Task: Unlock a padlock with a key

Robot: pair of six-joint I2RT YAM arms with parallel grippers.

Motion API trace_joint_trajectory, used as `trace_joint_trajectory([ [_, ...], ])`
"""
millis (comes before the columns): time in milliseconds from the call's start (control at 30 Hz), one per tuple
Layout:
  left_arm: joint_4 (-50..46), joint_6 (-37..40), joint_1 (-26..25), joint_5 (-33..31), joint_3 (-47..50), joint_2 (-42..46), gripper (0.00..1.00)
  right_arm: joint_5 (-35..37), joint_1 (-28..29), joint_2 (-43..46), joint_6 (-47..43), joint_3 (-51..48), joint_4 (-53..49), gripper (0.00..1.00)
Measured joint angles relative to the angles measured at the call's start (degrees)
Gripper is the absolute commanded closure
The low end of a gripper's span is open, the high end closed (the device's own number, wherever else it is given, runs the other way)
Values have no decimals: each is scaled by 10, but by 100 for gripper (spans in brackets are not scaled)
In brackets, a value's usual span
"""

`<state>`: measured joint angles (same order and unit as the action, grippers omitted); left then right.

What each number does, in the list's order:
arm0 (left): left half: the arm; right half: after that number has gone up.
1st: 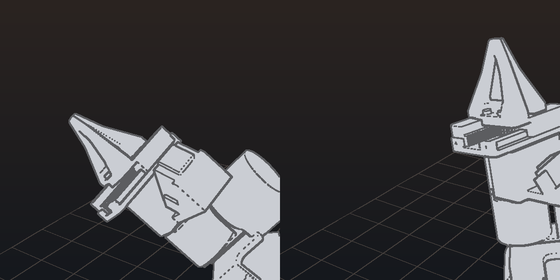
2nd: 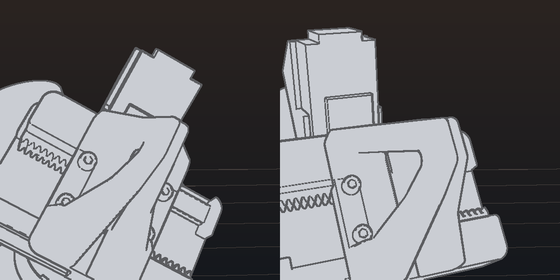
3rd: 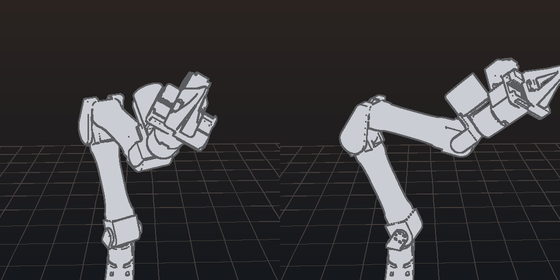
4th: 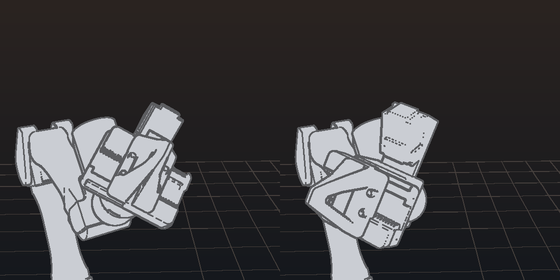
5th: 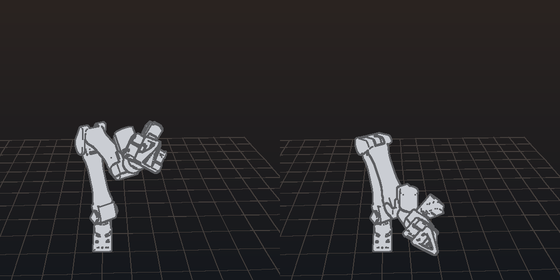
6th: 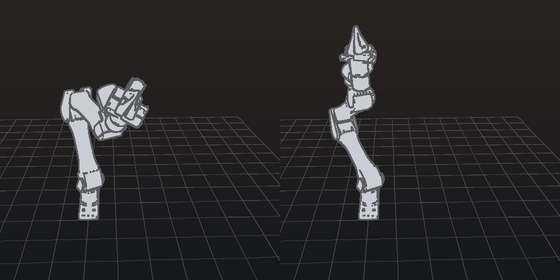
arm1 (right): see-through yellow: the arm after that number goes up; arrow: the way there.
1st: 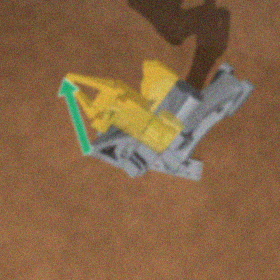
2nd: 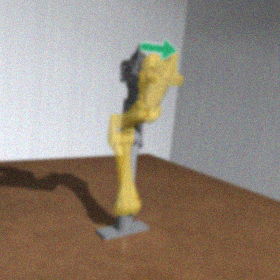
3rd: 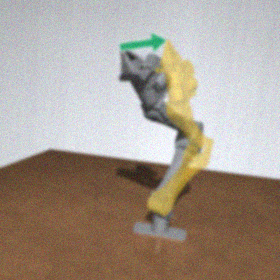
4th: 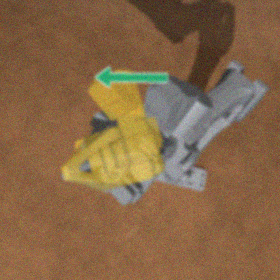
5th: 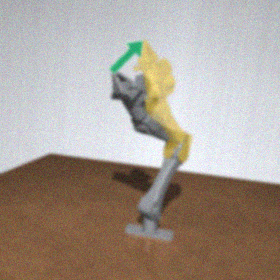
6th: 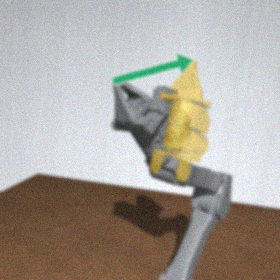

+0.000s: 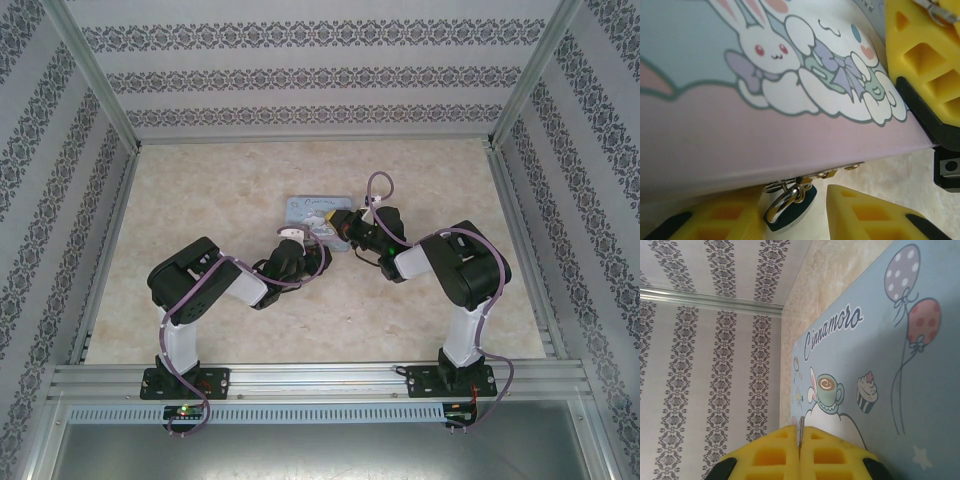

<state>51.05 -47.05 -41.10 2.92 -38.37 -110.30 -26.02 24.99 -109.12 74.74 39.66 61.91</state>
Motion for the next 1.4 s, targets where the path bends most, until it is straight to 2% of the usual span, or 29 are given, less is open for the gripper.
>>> trace_joint_trajectory([
  [300,-7,1,0,-6,0,0,73,0,0,-2,2,0,4,100],
  [700,-23,4,0,-6,-9,-2,78,0,0,-9,4,4,12,100],
  [967,-28,5,0,-6,-13,-3,88,0,0,-9,4,4,12,100],
  [1167,-28,0,0,-4,-13,-2,100,0,0,-7,4,8,4,100],
  [1400,-59,-17,4,4,-7,24,100,-19,-1,43,-1,-3,-55,100],
])
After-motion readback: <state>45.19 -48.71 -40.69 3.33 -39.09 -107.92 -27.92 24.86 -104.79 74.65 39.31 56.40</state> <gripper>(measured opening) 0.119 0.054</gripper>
